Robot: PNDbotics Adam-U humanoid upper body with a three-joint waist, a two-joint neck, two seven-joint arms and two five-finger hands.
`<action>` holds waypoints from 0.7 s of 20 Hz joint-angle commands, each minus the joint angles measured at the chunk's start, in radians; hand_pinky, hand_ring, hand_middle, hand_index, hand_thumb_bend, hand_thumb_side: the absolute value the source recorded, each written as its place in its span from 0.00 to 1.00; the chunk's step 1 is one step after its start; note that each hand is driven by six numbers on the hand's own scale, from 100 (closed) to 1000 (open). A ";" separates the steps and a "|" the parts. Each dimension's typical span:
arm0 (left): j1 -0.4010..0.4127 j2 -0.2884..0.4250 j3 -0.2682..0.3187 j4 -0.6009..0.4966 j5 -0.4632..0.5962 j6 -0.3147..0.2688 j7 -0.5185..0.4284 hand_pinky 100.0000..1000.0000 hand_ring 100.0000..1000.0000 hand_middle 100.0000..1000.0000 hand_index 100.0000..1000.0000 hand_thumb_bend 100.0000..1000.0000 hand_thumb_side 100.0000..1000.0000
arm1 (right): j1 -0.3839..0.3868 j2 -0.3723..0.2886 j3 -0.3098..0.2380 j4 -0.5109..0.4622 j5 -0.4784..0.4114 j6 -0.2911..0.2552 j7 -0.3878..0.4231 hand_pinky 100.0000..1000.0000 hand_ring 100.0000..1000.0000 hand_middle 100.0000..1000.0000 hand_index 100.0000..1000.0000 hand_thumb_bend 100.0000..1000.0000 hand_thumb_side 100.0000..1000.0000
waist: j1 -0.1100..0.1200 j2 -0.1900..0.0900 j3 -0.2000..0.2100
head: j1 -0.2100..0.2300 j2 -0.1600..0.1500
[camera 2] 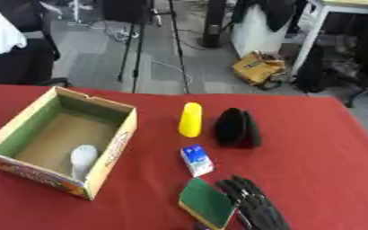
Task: Pick up objects on the table and place them in the box.
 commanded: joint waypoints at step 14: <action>-0.004 0.000 -0.003 -0.018 0.009 0.001 -0.011 0.99 0.93 0.85 0.81 0.00 0.86 | -0.035 0.000 -0.023 0.070 0.085 0.014 -0.008 1.00 1.00 0.86 0.94 0.60 1.00 | 0.012 -0.009 0.001 | -0.011 -0.012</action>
